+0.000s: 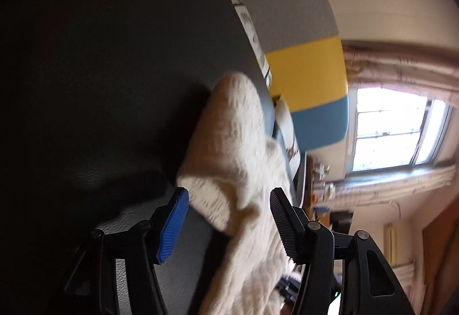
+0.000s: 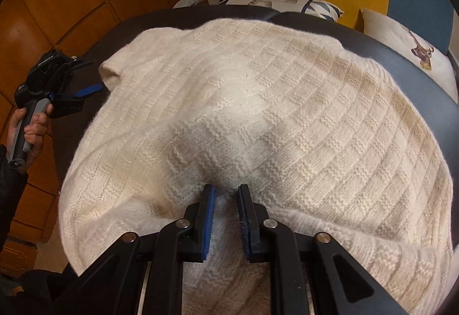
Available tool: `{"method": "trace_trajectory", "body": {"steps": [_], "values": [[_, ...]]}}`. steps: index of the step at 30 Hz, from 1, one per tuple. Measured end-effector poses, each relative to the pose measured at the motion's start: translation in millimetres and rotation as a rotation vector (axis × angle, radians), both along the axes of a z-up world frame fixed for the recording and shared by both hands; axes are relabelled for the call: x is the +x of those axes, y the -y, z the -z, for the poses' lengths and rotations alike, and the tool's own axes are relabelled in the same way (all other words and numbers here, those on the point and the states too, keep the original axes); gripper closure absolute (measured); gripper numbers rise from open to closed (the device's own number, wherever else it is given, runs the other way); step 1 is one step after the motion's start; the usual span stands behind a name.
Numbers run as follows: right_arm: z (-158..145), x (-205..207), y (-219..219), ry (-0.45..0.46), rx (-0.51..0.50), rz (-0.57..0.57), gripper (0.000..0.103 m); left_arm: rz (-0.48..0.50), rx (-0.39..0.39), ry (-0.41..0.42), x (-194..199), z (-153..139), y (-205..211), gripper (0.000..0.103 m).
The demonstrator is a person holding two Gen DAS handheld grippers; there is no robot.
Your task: Fold clothes
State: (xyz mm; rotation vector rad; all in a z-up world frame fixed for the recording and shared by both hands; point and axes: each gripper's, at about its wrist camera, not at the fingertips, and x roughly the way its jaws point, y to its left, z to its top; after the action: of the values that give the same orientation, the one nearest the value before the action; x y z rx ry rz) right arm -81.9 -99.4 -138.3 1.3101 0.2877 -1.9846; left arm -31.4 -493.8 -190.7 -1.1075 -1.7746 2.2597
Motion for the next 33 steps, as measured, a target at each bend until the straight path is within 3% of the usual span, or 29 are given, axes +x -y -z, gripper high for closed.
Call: {"method": "trace_trajectory", "body": {"steps": [4, 7, 10, 12, 14, 16, 18, 21, 25, 27, 29, 31, 33], "values": [[-22, -6, 5, -0.064, -0.041, 0.0, 0.087, -0.029, -0.07, 0.007, -10, -15, -6, 0.044], [-32, -25, 17, -0.11, 0.006, 0.034, 0.087, -0.054, -0.111, 0.035, -24, -20, -10, 0.033], [-22, -62, 27, -0.121, 0.113, 0.1, 0.087, -0.095, -0.051, 0.066, -32, -8, -11, 0.032], [-11, -89, 22, -0.093, 0.129, 0.151, 0.087, -0.123, 0.001, 0.077, -34, 0, -11, 0.032], [5, -112, 17, -0.046, 0.167, 0.204, 0.087, -0.161, 0.045, 0.044, -34, -1, -9, 0.032], [9, -117, 17, -0.043, 0.168, 0.192, 0.087, -0.224, 0.057, 0.011, -35, -3, -5, 0.04], [9, -117, 21, -0.049, 0.2, 0.182, 0.087, -0.221, -0.042, 0.002, -39, -17, -6, 0.073], [10, -111, 27, -0.092, 0.243, 0.146, 0.088, -0.2, -0.252, -0.013, -48, -48, -14, 0.096], [11, -110, 25, -0.096, 0.24, 0.152, 0.088, -0.146, -0.574, -0.092, -55, -108, -41, 0.096], [11, -110, 23, -0.095, 0.231, 0.158, 0.088, -0.098, -0.801, -0.124, -58, -138, -69, 0.096], [11, -110, 20, -0.09, 0.216, 0.165, 0.087, 0.021, -1.005, -0.171, -62, -158, -109, 0.096], [11, -109, 17, -0.084, 0.199, 0.172, 0.087, 0.192, -1.161, -0.214, -71, -160, -156, 0.096], [11, -109, 13, -0.075, 0.175, 0.177, 0.087, 0.349, -1.238, -0.254, -60, -150, -193, 0.096]]}}
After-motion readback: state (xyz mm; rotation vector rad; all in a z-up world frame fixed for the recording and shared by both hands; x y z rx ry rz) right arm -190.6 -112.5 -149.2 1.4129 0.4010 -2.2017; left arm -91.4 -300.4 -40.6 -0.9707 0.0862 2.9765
